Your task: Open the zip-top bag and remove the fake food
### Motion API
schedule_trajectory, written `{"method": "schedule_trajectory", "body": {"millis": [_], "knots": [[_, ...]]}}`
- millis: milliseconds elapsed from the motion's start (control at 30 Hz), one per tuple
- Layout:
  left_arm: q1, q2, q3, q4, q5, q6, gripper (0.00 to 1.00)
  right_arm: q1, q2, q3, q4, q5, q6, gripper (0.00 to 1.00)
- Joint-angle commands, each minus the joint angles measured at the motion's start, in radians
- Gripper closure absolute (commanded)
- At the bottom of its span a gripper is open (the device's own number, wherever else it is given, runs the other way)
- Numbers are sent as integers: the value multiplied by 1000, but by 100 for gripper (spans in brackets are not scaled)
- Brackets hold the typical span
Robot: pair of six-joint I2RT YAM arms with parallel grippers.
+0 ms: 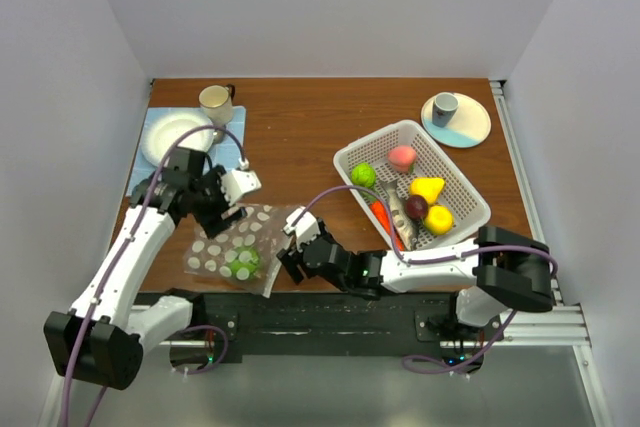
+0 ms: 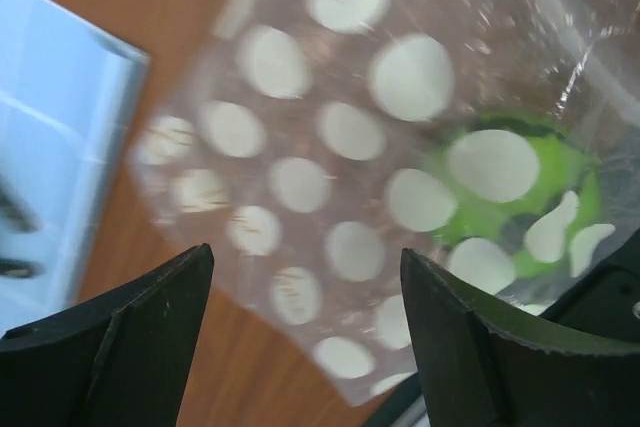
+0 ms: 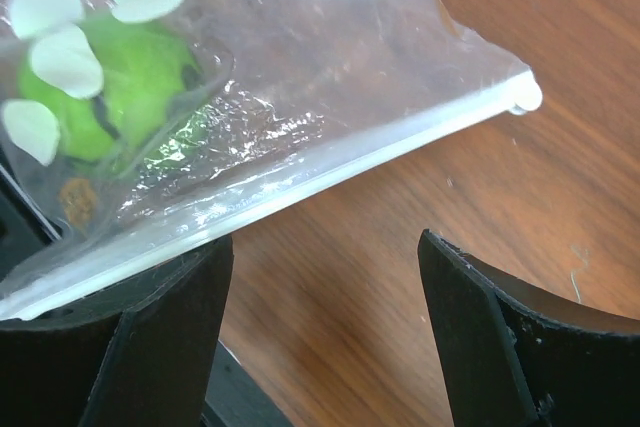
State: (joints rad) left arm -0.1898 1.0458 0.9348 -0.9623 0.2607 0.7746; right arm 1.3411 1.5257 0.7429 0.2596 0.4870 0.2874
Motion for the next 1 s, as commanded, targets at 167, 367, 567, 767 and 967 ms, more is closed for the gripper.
{"method": "schedule_trajectory", "body": {"millis": [167, 367, 567, 767, 967], "knots": [[6, 31, -286, 120, -77, 41, 23, 15, 85, 127, 50, -11, -31, 22], [4, 77, -281, 168, -64, 22, 25, 26, 117, 159, 73, -37, -37, 22], [-31, 109, -281, 204, -41, -18, 25, 78, 131, 158, 150, -102, -63, 22], [-105, 163, -275, 267, -35, -86, 25, 112, 191, 190, 188, -148, -83, 20], [-117, 178, -255, 261, -26, -92, 26, 116, 297, 251, 179, -151, -90, 11]]}}
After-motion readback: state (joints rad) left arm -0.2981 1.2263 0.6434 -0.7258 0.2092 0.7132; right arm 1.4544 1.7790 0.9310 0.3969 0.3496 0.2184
